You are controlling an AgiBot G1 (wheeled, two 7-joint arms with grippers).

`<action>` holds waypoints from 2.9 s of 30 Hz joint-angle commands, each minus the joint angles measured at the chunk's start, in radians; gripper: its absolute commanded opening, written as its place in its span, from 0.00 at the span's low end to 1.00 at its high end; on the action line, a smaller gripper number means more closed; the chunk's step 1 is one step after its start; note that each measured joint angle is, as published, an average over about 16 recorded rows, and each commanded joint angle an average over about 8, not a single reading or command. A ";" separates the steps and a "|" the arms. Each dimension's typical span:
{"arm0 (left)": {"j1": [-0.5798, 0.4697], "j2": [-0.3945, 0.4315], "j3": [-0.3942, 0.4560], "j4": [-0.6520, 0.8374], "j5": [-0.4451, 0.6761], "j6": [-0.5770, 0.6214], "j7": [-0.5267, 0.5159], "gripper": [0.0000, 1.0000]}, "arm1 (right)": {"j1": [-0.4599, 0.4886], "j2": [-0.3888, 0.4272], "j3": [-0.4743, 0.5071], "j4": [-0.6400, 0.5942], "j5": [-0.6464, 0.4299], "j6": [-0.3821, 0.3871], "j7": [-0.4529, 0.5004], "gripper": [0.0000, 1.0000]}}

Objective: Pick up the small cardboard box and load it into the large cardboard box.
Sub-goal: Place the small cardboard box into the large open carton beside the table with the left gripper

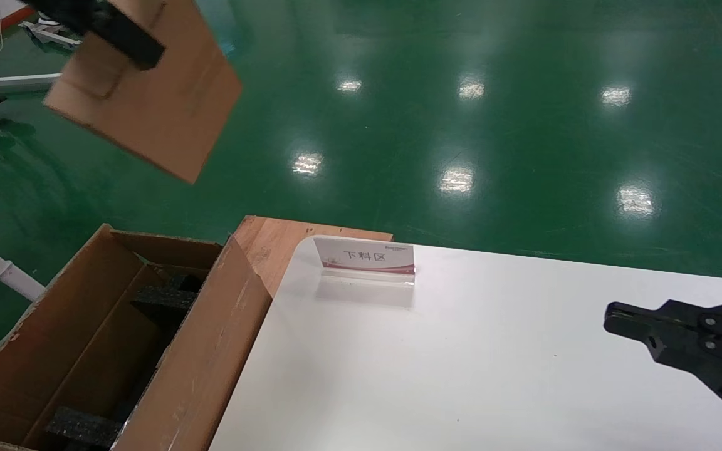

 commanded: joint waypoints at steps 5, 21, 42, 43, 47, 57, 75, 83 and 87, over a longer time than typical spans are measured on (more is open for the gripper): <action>-0.064 -0.030 0.171 -0.022 -0.032 0.004 0.062 0.00 | 0.000 0.000 0.000 0.000 0.000 0.000 0.000 1.00; -0.088 -0.064 0.711 -0.130 -0.348 0.002 0.024 0.00 | 0.000 0.001 -0.001 0.000 0.001 0.001 -0.001 1.00; 0.098 -0.108 0.792 0.066 -0.519 -0.090 0.104 0.00 | 0.001 0.001 -0.003 0.000 0.002 0.001 -0.001 1.00; 0.110 -0.112 0.791 0.074 -0.523 -0.095 0.106 0.00 | 0.001 0.001 -0.003 0.000 0.002 0.001 -0.001 1.00; 0.153 -0.127 0.785 0.107 -0.532 -0.116 0.123 0.00 | 0.001 0.001 -0.003 0.000 0.002 0.001 -0.001 1.00; 0.243 -0.162 0.780 0.214 -0.541 -0.138 0.189 0.00 | 0.001 0.001 -0.004 0.000 0.002 0.002 -0.002 1.00; 0.401 -0.192 0.748 0.475 -0.580 -0.181 0.342 0.00 | 0.001 0.002 -0.005 0.000 0.003 0.002 -0.002 1.00; 0.480 -0.176 0.724 0.577 -0.617 -0.176 0.382 0.00 | 0.001 0.002 -0.005 0.000 0.003 0.002 -0.003 1.00; 0.520 -0.166 0.718 0.615 -0.627 -0.172 0.395 0.00 | 0.001 0.002 -0.005 0.000 0.004 0.002 -0.003 1.00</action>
